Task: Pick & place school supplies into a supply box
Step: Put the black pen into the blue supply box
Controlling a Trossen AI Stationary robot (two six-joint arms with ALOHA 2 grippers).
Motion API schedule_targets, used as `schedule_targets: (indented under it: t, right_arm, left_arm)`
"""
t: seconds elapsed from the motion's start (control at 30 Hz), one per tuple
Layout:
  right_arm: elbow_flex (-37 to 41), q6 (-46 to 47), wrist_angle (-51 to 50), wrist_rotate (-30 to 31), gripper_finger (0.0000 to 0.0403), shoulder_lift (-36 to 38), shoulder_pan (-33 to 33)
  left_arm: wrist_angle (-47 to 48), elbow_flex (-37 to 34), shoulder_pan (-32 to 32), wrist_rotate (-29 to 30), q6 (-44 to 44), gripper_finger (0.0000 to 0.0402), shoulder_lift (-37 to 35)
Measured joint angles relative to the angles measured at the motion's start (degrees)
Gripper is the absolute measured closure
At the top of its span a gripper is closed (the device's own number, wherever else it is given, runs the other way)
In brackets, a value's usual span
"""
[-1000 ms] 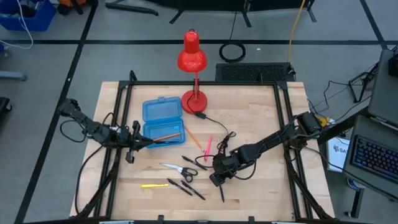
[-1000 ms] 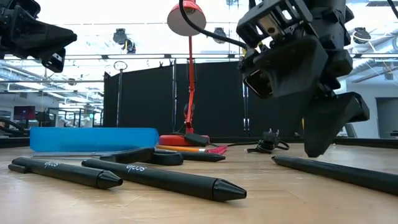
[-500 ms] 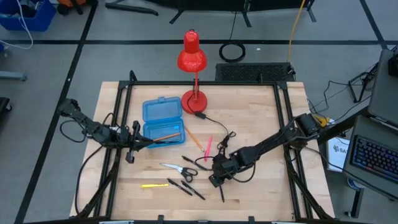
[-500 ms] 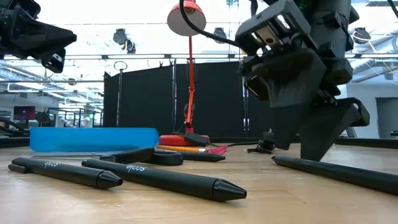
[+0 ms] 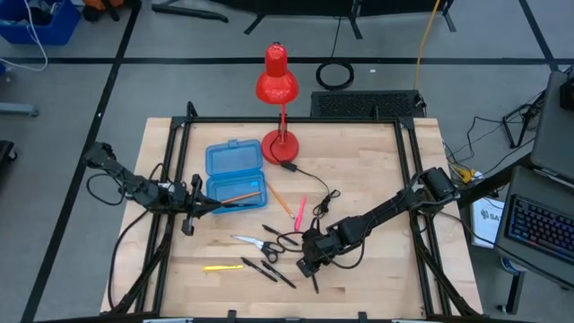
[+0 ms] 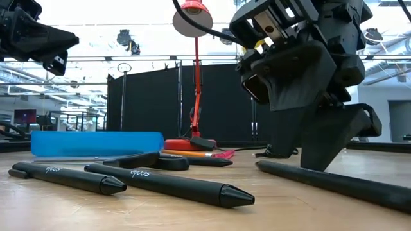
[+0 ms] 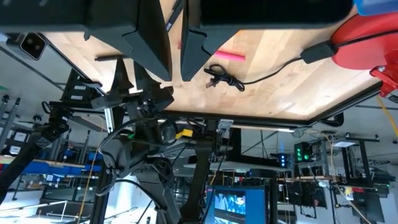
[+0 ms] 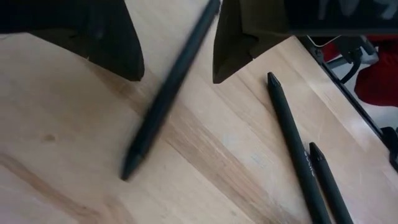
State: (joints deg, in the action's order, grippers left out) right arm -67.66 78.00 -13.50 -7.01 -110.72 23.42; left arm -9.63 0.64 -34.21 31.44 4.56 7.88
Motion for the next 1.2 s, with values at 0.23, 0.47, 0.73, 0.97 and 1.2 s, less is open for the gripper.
schedule_targets:
  t: [0.23, 0.47, 0.73, 0.97, 1.2]
  right_arm:
    - [0.04, -1.12, -0.03, 0.99, 0.0253, -0.06, 0.00]
    - [0.11, -2.26, -0.15, 0.92, 0.0268, -0.06, -0.04]
    - [0.11, -2.51, -1.12, 1.22, 0.0292, -0.21, -0.04]
    - [0.00, -5.05, 0.17, 1.44, 0.0322, -2.07, -0.09]
    - [0.00, -6.56, 0.28, 1.17, 0.0357, -2.20, -0.10]
  left_arm:
    - [0.48, 0.00, 0.01, 0.00, 0.09, 0.0364, 0.00]
    - [0.90, 0.00, 0.01, -0.02, 0.72, 0.0364, 0.00]
    - [1.03, 0.00, -0.01, -0.02, 1.53, 0.0364, 0.00]
    - [1.03, 0.00, 0.00, -0.10, 1.54, 0.0364, 0.00]
    - [1.37, 0.00, 0.01, -0.09, 1.77, 0.0364, 0.00]
